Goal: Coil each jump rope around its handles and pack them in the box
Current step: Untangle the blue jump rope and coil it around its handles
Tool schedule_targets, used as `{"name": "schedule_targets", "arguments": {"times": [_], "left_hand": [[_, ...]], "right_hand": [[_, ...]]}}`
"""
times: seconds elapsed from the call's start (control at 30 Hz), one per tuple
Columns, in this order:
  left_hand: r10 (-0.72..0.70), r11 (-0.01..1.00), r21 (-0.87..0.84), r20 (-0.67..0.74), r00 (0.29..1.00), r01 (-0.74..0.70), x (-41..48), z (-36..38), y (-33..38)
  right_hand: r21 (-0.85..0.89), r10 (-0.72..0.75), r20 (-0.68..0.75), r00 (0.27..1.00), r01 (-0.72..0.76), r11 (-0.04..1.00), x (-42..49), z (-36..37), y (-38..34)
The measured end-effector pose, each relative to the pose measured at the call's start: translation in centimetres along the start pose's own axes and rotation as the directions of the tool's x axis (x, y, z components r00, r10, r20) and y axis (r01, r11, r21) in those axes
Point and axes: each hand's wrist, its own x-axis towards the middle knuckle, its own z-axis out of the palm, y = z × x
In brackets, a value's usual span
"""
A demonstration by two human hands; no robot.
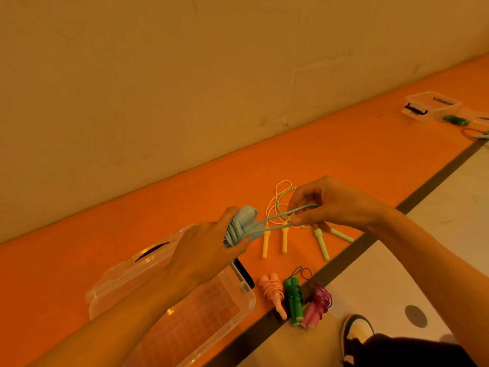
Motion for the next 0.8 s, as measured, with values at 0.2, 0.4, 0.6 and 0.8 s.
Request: {"name": "schedule_targets", "arguments": {"times": [0.2, 0.4, 0.6, 0.8], "left_hand": [[-0.008, 1.000, 0.001, 0.036, 0.999, 0.008, 0.1, -0.1, -0.5], [0.175, 0.984, -0.002, 0.233, 0.957, -0.179, -1.0, 0.4, 1.6], [0.329, 0.944, -0.091, 0.187, 0.926, -0.317, -2.1, -0.3, 3.9], [0.478, 0.876, -0.083, 0.289, 0.829, -0.476, -2.6, 0.5, 4.7]], "right_hand": [[0.127, -0.089, -0.281, 0.956, 0.129, 0.984, 0.2, 0.5, -0.8], [-0.072, -0.212, -0.436, 0.875, 0.201, 0.977, 1.3, 1.1, -1.2], [-0.147, -0.153, -0.428, 0.891, 0.098, 0.984, 3.0, 1.5, -0.4], [0.171, -0.008, -0.277, 0.961, 0.057, 0.984, 4.2, 4.9, -1.4]]}}
